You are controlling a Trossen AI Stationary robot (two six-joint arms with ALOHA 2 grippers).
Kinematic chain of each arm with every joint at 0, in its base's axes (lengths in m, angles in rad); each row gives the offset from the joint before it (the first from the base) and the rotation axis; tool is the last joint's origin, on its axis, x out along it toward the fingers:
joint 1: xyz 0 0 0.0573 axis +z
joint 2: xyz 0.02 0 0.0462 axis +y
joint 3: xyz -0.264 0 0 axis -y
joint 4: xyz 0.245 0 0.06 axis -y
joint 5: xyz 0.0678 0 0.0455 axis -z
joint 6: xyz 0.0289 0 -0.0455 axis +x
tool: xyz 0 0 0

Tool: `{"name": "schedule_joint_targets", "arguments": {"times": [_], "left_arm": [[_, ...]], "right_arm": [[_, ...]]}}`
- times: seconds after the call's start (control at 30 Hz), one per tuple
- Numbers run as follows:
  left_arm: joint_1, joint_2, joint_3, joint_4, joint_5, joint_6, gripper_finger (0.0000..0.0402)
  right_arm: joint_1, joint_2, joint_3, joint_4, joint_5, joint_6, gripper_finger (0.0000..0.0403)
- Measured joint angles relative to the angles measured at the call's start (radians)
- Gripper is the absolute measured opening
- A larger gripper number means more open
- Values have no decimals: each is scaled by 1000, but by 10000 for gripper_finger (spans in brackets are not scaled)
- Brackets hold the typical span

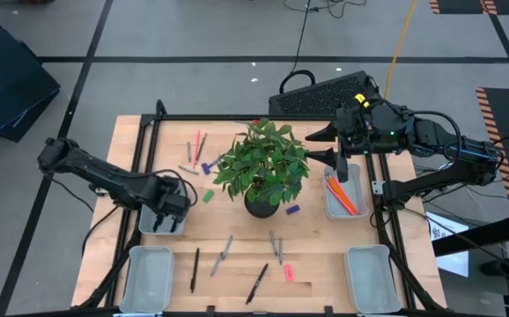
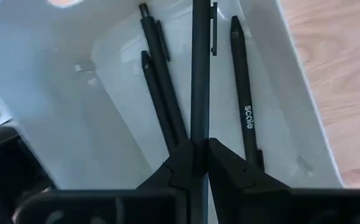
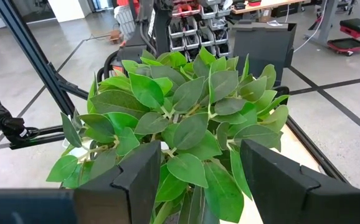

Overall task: Sort crayons/erasers/pens/pencils in bins
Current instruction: Put the black pen into the top left gray bin

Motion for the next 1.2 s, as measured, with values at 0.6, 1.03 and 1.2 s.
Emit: {"name": "schedule_joint_targets", "arguments": {"times": [0.6, 1.03, 1.2], "left_arm": [[44, -33, 52, -34, 302, 116, 175], [81, -74, 396, 2, 220, -147, 177], [93, -74, 483, 89, 206, -383, 177]], "right_arm": [[0, 0, 0, 0, 0, 0, 212], [0, 0, 0, 3, 0, 0, 212], [0, 0, 0, 3, 0, 0, 212]]}}
